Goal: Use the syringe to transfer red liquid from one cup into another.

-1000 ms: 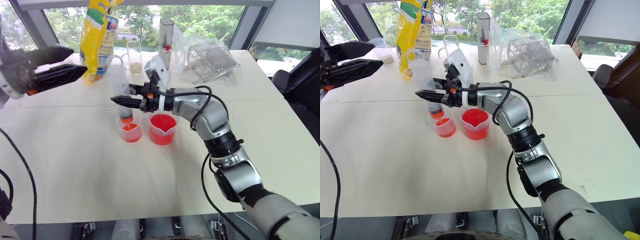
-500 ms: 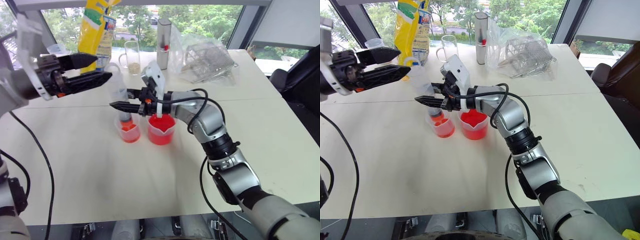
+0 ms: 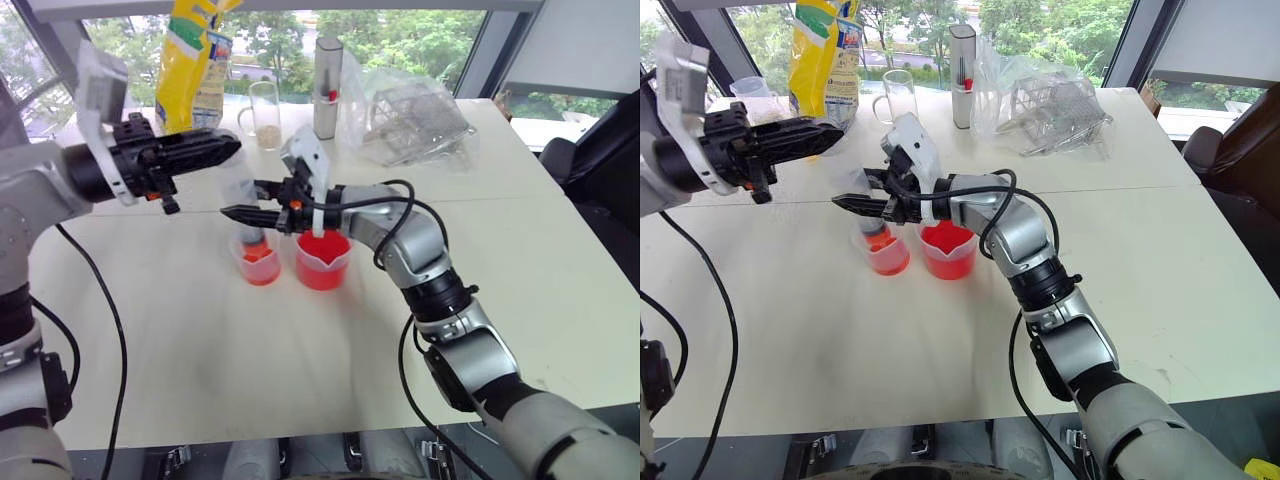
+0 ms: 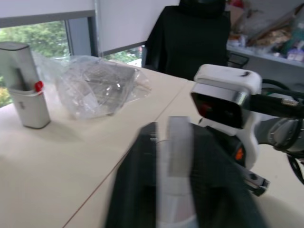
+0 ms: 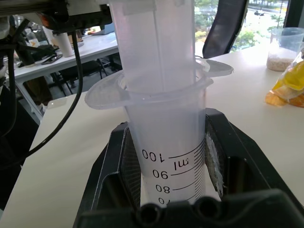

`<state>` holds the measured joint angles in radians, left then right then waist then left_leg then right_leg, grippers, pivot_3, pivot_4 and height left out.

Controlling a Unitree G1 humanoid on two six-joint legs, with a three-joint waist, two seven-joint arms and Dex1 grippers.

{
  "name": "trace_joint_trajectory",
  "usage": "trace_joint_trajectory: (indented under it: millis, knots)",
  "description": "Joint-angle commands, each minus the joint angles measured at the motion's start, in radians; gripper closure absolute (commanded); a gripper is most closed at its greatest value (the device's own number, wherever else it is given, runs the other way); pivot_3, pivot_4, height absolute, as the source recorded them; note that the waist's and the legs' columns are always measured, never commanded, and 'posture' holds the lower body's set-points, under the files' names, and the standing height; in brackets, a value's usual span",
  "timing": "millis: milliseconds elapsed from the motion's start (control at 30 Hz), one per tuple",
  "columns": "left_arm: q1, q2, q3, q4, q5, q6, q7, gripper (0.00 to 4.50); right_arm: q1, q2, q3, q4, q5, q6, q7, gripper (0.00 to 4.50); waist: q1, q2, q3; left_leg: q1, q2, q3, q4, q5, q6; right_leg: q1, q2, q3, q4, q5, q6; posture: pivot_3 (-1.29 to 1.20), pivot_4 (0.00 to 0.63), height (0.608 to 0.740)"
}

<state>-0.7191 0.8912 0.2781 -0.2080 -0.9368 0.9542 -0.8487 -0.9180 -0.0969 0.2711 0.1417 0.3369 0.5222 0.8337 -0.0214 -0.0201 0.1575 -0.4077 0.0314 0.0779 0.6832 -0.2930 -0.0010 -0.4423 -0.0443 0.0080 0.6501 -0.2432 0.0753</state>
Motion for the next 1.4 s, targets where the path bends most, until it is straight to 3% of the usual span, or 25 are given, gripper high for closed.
trace_joint_trajectory:
  millis: [33,1400]
  knots:
    - [0.006,0.02,0.019,-0.026,-0.01,-0.003,-0.014,4.43,-0.013,0.011,-0.005,-0.043,0.006,-0.007,0.008,3.04,0.0,0.0,0.0,0.0,0.0,0.0,0.0,0.0,0.0,0.0,0.0,0.0,0.0,0.0,0.0,0.0,0.15,0.74]
    - [0.229,0.025,-0.058,-0.088,0.091,-0.138,-0.039,4.43,-0.174,0.01,-0.137,-0.034,0.073,0.043,-0.055,3.04,0.001,0.0,0.0,0.0,0.0,0.0,0.0,0.0,0.0,0.0,-0.001,0.0,0.0,0.0,0.0,0.0,0.15,0.74]
